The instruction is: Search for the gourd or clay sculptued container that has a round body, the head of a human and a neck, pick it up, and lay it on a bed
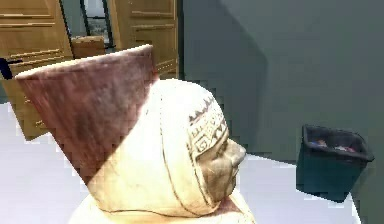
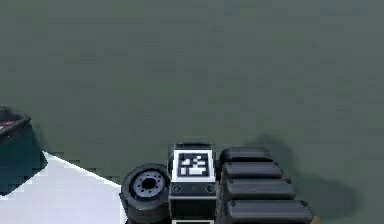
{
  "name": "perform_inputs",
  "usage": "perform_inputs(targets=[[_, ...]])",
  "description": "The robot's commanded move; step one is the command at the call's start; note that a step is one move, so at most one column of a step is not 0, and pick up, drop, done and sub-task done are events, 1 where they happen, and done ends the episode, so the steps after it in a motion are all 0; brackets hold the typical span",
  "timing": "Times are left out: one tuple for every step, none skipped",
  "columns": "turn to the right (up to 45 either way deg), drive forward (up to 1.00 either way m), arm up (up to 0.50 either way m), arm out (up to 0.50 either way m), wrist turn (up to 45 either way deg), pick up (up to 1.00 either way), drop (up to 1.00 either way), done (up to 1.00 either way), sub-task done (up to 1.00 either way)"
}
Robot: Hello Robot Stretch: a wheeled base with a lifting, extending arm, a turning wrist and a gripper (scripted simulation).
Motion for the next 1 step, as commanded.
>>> perform_inputs(targets=[[-45.0, 0.00, 0.00, 0.00, 0.0, 0.00, 0.00, 0.00, 0.00]])
